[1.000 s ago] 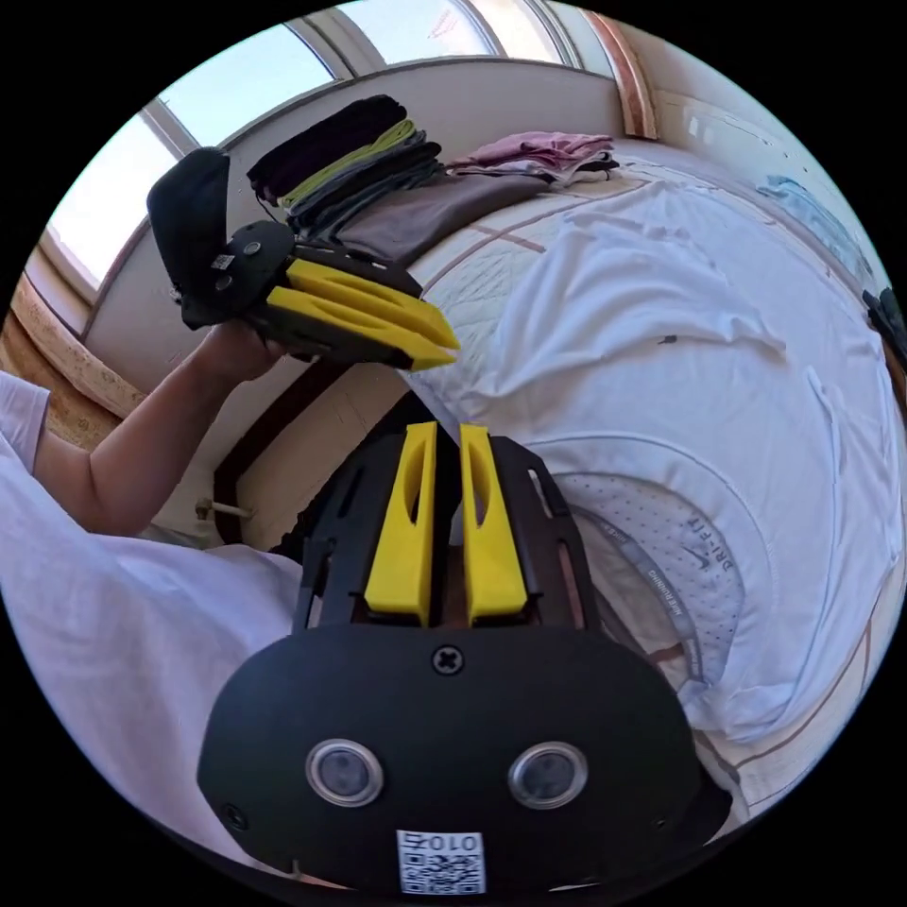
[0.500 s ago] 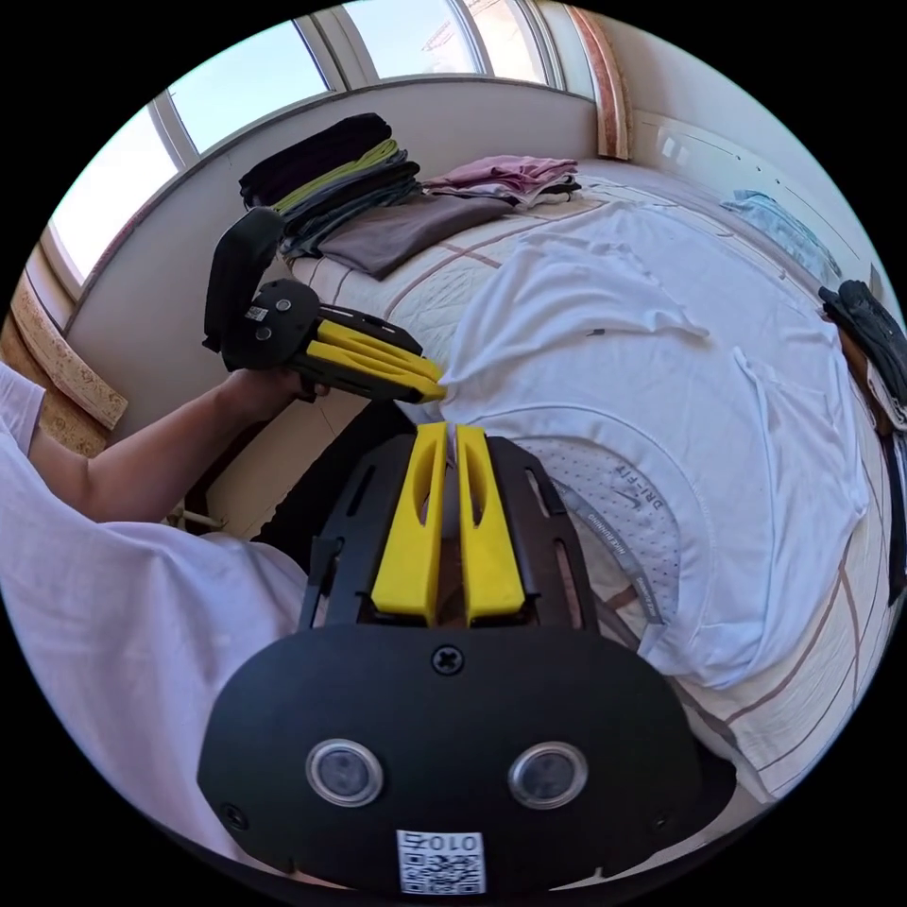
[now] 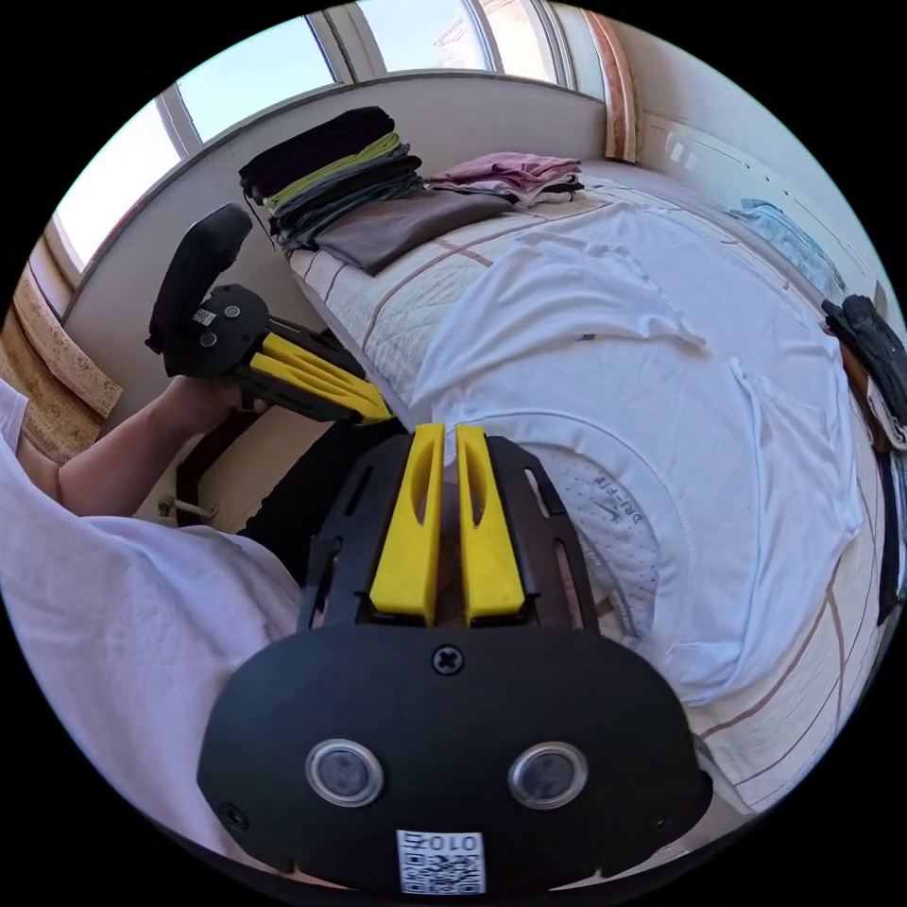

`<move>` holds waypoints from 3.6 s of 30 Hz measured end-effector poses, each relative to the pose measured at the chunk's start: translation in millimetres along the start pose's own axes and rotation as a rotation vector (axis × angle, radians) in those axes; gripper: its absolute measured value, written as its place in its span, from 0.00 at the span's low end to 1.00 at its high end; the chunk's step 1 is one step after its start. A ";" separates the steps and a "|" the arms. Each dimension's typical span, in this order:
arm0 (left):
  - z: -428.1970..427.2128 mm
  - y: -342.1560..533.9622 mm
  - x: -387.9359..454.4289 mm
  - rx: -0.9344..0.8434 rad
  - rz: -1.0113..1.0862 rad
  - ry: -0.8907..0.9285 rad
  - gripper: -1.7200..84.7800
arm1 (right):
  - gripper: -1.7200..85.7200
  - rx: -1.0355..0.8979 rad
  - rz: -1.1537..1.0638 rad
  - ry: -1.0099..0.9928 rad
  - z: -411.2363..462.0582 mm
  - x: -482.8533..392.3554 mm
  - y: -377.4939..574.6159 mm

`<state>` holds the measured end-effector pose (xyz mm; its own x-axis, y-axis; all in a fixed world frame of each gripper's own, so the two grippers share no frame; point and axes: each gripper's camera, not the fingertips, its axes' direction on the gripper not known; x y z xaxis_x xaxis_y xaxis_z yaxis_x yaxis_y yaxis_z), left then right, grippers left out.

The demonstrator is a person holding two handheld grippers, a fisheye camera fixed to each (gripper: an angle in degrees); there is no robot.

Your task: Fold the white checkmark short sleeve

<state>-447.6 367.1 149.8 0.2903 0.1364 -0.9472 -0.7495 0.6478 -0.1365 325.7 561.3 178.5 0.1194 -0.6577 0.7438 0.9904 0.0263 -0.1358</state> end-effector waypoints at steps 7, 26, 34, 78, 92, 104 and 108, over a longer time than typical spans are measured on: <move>-31.0 -1.3 -6.5 0.173 -0.037 -0.072 0.02 | 0.07 0.077 0.202 0.296 -64.2 68.3 27.0; 41.4 28.8 105.4 0.207 0.458 -0.452 0.09 | 0.10 -0.044 -0.157 0.357 -83.0 24.3 133.0; 87.5 44.2 163.3 0.164 0.605 -0.444 0.11 | 0.11 -0.079 -0.294 0.492 -69.3 -26.7 158.6; 99.8 41.6 240.8 0.188 0.495 -0.493 0.02 | 0.05 -0.003 -0.235 0.142 -128.3 82.0 162.2; 37.4 -7.0 255.7 -0.008 0.775 -0.491 0.02 | 0.06 0.051 -0.281 0.310 -145.6 44.5 204.9; -37.5 -73.4 221.4 0.029 0.689 -0.304 0.02 | 0.12 0.160 -0.337 0.669 -38.6 -51.0 229.5; -55.6 -96.5 215.9 0.019 0.709 -0.312 0.02 | 0.12 0.128 -0.332 0.741 -18.2 -62.2 235.6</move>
<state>-345.7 292.4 -57.6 -0.0984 0.7263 -0.6803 -0.8095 0.3392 0.4793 550.4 594.6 88.3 -0.2137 -0.9717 0.1007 0.9717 -0.2008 0.1244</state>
